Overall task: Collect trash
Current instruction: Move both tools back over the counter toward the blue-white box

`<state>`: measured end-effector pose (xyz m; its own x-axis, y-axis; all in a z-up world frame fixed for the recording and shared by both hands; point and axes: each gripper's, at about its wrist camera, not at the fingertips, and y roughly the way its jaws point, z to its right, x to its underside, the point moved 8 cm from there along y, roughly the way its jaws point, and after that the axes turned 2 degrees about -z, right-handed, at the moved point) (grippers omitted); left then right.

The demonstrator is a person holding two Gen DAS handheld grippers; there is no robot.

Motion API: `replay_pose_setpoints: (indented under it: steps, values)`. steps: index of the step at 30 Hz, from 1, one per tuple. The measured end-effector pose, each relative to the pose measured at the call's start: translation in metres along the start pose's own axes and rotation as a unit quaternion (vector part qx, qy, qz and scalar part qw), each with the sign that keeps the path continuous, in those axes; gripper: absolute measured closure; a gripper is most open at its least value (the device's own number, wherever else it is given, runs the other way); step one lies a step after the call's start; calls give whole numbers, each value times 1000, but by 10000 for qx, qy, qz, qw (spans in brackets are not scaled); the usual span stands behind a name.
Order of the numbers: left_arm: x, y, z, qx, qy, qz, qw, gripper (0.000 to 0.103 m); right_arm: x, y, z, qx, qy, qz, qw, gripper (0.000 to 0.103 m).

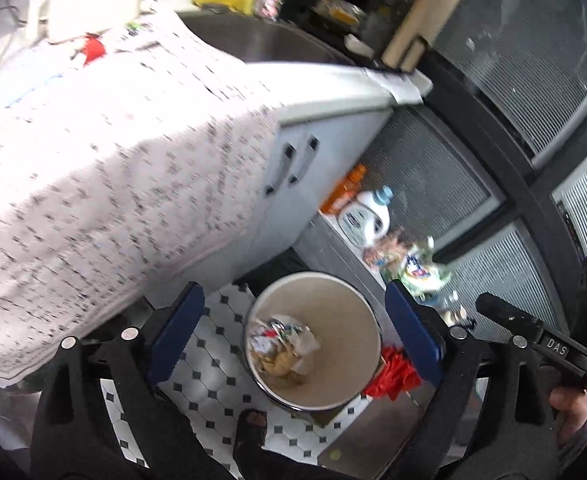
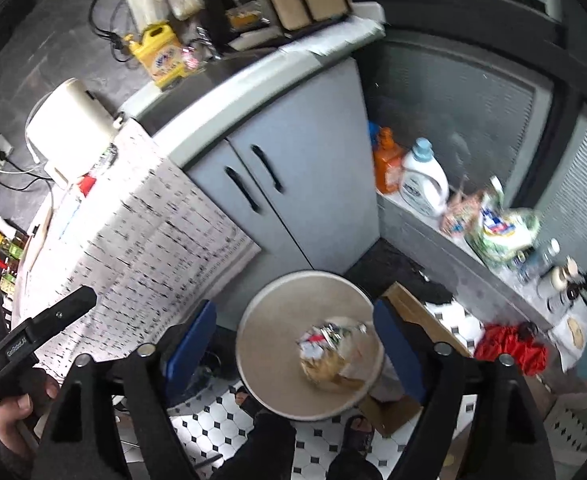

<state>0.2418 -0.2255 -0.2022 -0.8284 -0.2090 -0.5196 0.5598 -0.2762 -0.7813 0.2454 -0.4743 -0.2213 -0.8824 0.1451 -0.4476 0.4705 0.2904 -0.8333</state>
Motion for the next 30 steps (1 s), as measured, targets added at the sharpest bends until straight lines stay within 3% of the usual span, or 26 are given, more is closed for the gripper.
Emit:
replay_pose_setpoints:
  steps: [4,14,30]
  values:
    - [-20,-21,-24,-125,-162,276,9994,8,-20,0,-32,-70,-177,209,9996,8]
    - [-79,-52,-109,-348,-463,712,9958,6,-61,26,-124,-184,-451,294,9984,8]
    - [-173,-51,-222,-253,-423,806,9955,6,-124,80,-245,-105,-573,428,9974,8]
